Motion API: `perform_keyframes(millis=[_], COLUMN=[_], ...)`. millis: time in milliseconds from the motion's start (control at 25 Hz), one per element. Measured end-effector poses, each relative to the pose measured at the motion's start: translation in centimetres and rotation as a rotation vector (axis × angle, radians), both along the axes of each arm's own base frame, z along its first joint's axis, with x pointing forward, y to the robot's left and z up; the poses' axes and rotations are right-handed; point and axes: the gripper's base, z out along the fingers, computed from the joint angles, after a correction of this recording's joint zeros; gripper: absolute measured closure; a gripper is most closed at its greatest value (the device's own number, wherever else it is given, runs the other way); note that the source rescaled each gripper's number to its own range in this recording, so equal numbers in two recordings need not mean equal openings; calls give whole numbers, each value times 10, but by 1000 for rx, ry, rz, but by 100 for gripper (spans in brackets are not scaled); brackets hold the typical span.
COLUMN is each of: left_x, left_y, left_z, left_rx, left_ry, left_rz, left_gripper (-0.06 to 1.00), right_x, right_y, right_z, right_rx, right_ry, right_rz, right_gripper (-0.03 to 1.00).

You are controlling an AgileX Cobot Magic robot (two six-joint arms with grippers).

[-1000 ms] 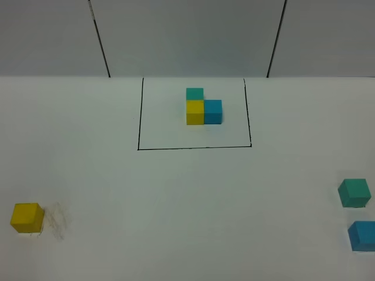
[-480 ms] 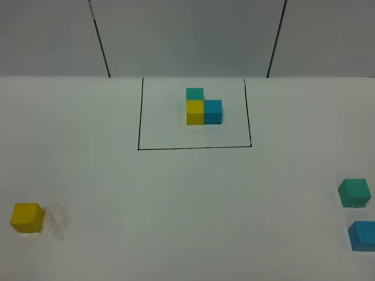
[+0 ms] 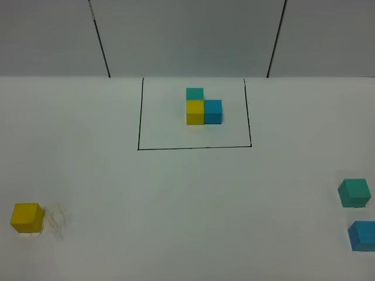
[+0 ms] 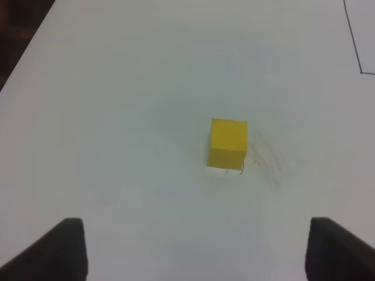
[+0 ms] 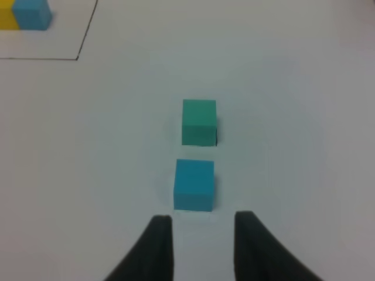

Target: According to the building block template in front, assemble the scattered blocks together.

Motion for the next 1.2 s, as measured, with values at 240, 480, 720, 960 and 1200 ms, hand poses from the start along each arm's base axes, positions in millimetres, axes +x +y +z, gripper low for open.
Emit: perform_keyframes(millis=[240,480,720,960,1200], left_x=[13,68,145,201,236], left_y=[0,2,5,6,6], left_z=[13,44,44,10,-28], left_rx=[-25,-34,-34,-33,-38], left_ry=[47,203,430,580,683], left_rz=[15,22,22,9,-19], left_gripper=[28,28,28,28,28], right_x=[0,0,0,0,0], right_y=[0,0,0,0,0], right_z=[0,0,0,0,0], right_rx=[0,0,0,0,1], right_ry=[0,0,0,0,0], right_rz=[0,0,0,0,0], right_gripper=[97,97,97,97,97])
